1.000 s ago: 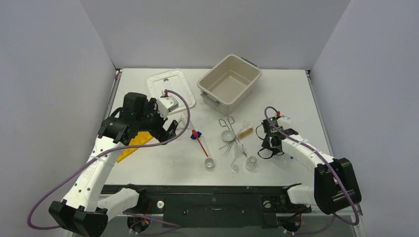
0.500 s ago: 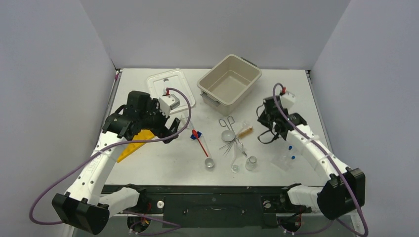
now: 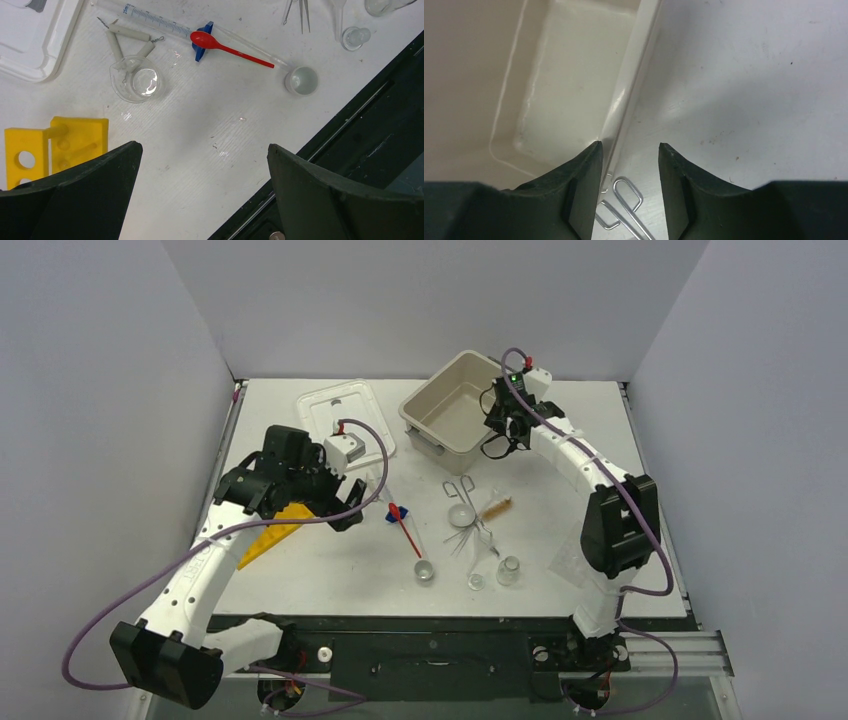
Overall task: Organize the chemistry lab equipment
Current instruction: Move the storage box to the center of the board.
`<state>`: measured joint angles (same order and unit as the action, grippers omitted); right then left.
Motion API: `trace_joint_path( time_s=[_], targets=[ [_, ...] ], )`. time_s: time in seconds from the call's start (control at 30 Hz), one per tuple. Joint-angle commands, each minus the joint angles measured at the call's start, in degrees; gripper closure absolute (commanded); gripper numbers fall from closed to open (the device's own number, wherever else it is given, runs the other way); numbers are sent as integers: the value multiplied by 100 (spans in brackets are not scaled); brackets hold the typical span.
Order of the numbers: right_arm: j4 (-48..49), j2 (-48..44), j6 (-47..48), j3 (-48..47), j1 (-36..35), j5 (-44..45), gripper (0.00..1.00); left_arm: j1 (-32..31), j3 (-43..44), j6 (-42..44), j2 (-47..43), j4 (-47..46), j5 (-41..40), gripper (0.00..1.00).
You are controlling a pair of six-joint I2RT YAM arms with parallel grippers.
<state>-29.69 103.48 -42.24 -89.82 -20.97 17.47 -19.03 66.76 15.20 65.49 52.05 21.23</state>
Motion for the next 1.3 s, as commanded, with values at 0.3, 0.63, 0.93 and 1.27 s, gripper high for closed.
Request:
trace_joint_path(
  time_s=[0.3,0.63,0.93,1.27],
  targets=[
    [757,368,-299,68,24,1,65,47,-21,131,-71,-85,-82,3],
    [746,603,-452,135,-37,47,78,48,-57,122,-122,-53,-96,3],
    [712,-606,-1624,1409,-966,1319,95,48,-85,43,-102,-162,-16,3],
    [152,-925,-2912,1446,-1640,1612,79,32,-217,-60,248,-585,-88,3]
  ],
)
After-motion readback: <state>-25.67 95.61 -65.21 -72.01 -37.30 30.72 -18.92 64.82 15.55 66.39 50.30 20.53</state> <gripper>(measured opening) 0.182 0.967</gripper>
